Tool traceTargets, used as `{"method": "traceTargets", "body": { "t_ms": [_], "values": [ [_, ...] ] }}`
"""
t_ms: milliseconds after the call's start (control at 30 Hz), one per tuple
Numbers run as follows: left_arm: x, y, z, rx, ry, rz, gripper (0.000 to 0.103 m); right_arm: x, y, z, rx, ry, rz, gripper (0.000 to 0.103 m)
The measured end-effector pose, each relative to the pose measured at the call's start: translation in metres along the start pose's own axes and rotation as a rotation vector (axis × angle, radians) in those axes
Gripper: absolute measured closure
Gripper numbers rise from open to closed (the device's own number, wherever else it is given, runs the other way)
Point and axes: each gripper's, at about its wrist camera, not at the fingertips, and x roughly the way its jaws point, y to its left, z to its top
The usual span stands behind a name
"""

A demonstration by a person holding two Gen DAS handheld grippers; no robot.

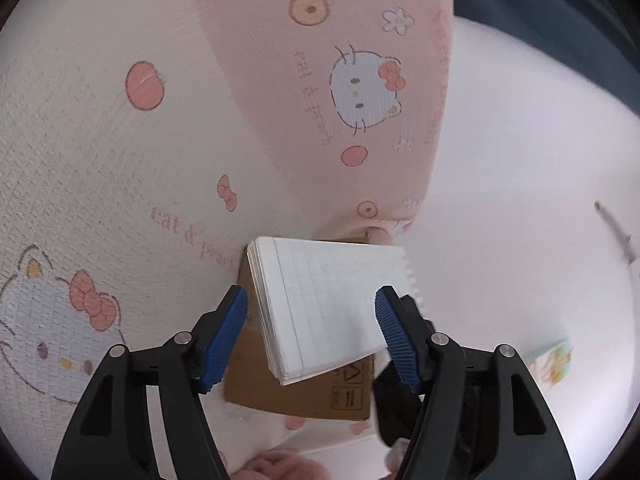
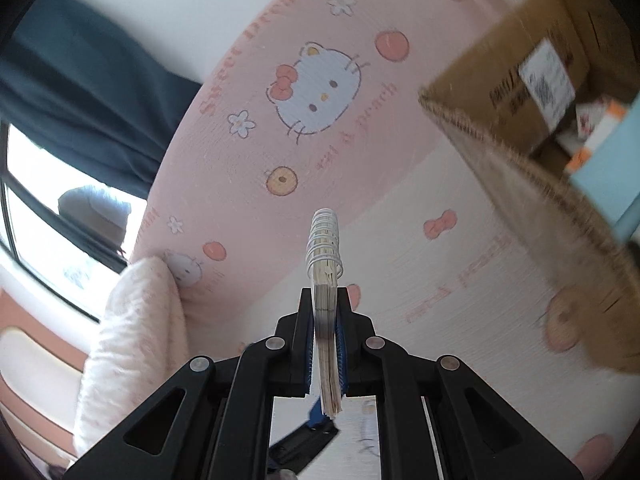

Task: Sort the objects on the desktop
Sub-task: 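Carry the notepad with the right gripper over the cardboard box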

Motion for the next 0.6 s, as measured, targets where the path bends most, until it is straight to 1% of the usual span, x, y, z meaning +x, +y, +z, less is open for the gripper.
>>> {"method": "traceTargets", "body": {
  "t_ms": [67, 167, 200, 233, 267, 333, 433, 500, 600],
  "values": [
    [-0.001, 0.005, 0.004, -0.01, 0.0, 0.001, 0.033, 0.008, -0.005, -0.003, 0.036, 0.008, 0.023, 0.096],
    [-0.004, 0.011, 0.008, -0.018, -0.004, 0.004, 0.035, 0.017, -0.008, -0.007, 0.057, 0.028, 0.036, 0.096],
    [-0.006, 0.011, 0.009, -0.006, -0.007, 0.027, 0.043, 0.019, -0.008, -0.008, 0.052, 0.024, 0.031, 0.096],
    [-0.007, 0.011, 0.009, 0.006, -0.009, 0.049, 0.06, 0.021, -0.009, -0.009, 0.047, 0.021, 0.026, 0.096],
    [-0.008, 0.011, 0.01, 0.018, -0.01, 0.07, 0.066, 0.022, -0.009, -0.01, 0.041, 0.018, 0.02, 0.096],
    [-0.008, 0.013, 0.013, 0.029, 0.0, 0.088, 0.071, 0.025, -0.009, -0.011, 0.013, 0.027, -0.019, 0.096],
    [-0.012, 0.013, 0.015, 0.053, -0.035, 0.122, 0.078, 0.03, -0.008, -0.012, -0.037, 0.043, -0.079, 0.096],
    [-0.01, 0.009, 0.014, 0.083, -0.037, 0.165, 0.079, 0.034, -0.006, -0.016, -0.094, 0.052, -0.142, 0.094],
    [-0.005, 0.001, 0.012, 0.134, -0.024, 0.223, 0.079, 0.034, 0.0, -0.019, -0.166, 0.052, -0.207, 0.093]
  ]
}}
